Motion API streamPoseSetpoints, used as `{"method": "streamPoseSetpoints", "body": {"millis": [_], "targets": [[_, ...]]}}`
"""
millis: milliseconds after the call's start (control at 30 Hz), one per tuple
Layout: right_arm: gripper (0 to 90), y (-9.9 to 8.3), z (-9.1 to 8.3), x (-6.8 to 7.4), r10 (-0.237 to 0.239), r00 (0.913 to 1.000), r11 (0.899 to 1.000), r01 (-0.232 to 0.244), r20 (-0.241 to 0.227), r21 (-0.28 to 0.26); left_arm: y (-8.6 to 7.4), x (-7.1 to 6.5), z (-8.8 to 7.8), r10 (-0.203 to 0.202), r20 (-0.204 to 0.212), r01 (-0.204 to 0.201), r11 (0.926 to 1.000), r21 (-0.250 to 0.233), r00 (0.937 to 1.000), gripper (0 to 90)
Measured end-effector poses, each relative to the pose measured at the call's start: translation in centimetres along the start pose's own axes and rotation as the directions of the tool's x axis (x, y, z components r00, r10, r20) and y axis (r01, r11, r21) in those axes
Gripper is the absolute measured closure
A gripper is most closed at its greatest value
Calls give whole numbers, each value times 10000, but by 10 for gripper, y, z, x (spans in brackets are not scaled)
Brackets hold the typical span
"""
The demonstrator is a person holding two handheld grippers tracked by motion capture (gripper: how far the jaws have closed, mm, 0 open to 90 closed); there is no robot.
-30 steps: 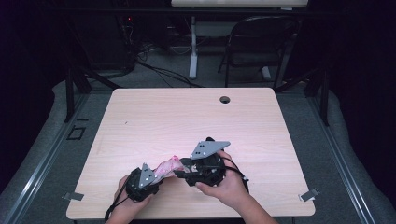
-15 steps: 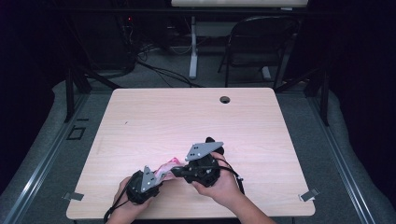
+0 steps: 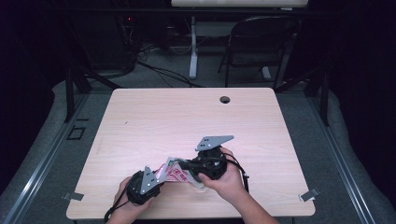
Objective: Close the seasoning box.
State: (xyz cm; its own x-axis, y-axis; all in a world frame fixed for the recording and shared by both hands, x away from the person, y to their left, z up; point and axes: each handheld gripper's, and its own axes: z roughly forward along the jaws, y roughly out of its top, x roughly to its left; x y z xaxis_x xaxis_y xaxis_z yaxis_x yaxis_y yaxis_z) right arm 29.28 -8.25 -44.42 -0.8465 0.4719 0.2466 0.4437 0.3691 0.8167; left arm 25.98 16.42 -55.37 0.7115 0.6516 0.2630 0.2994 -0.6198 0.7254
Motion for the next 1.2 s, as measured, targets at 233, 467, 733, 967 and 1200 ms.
{"method": "streamPoseSetpoints", "body": {"millis": [233, 467, 733, 967, 1200], "targets": [[900, 0, 1, -5, 196, 9998, 9998, -196, 94, -58, 3, -1, -3, 656, -727, -651, 9978, 91, 9952, 626], [900, 1, 1, -8, 242, 9996, 9994, -238, 169, -231, 5, 0, -5, 1021, -1238, -1007, 9948, 174, 9870, 627], [900, 2, 3, -11, 237, 9992, 9995, -231, 315, -210, 7, 1, -2, 926, -1377, -899, 9956, 257, 9861, 628], [900, 11, 0, -13, 122, 9988, 9997, -113, 474, -198, 16, 7, 1, 1087, -1566, -1054, 9940, 294, 9817, 630], [900, 13, 0, -20, 279, 9968, 9995, -265, 748, -198, 27, 19, 7, 1817, -1861, -1731, 9830, 616, 9656, 631]]}}
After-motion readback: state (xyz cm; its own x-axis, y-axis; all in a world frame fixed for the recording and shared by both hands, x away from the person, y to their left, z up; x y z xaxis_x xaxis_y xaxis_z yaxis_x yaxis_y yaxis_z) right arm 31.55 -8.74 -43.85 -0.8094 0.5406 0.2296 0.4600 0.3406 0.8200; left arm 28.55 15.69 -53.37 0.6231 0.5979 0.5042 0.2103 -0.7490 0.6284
